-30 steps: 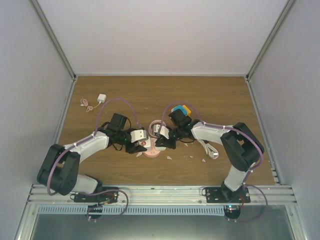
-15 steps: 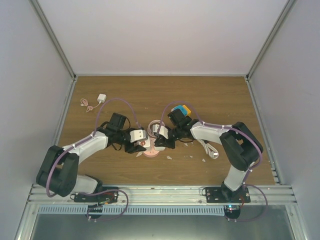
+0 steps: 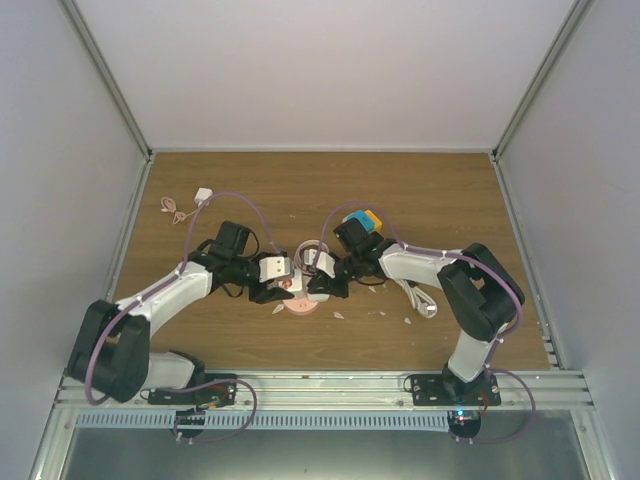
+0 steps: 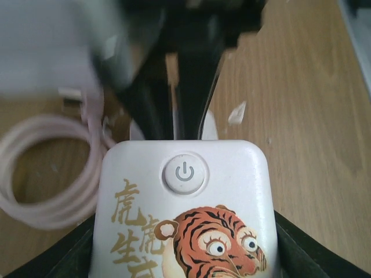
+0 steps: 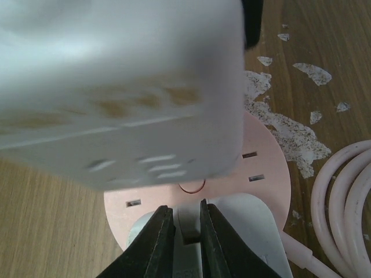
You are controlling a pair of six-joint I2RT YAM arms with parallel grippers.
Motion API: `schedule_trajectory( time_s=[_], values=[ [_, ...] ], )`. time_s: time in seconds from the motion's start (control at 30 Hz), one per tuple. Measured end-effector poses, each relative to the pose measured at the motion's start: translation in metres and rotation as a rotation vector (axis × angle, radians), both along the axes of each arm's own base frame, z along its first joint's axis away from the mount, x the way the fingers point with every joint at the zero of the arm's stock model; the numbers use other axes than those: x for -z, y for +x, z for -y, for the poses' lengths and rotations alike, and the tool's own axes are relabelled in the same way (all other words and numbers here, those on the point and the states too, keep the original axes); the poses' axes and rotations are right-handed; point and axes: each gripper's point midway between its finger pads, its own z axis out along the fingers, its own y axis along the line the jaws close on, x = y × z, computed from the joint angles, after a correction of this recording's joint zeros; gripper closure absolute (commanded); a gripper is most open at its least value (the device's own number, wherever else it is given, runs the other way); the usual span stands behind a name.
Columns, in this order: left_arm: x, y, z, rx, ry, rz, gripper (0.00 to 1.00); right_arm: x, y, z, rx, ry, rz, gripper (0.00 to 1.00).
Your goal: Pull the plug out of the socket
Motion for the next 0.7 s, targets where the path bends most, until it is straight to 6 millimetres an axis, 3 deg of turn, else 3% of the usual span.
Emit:
schedule_trajectory(
  time_s=[0.13, 0.37, 0.53, 0.7],
  values=[
    [-0.026, -0.002, 0.010, 0.082, -0.066, 0.136, 0.76, 0.000, 0.000, -0.001, -0.002, 0.000, 0.001, 0.84],
    [-0.024, 0.002, 0.005, 0.108, -0.040, 0.197, 0.76, 0.000, -0.001, -0.001, -0.003, 0.001, -0.001, 0.82],
    [-0.017, 0.010, -0.020, 0.057, 0.026, 0.179, 0.74, -0.002, -0.002, -0.001, -0.002, 0.000, -0.016, 0.72],
    [-0.032, 0.045, -0.063, -0.068, 0.120, 0.226, 0.73, -0.005, -0.006, -0.001, -0.002, -0.009, -0.032, 0.54]
  ],
)
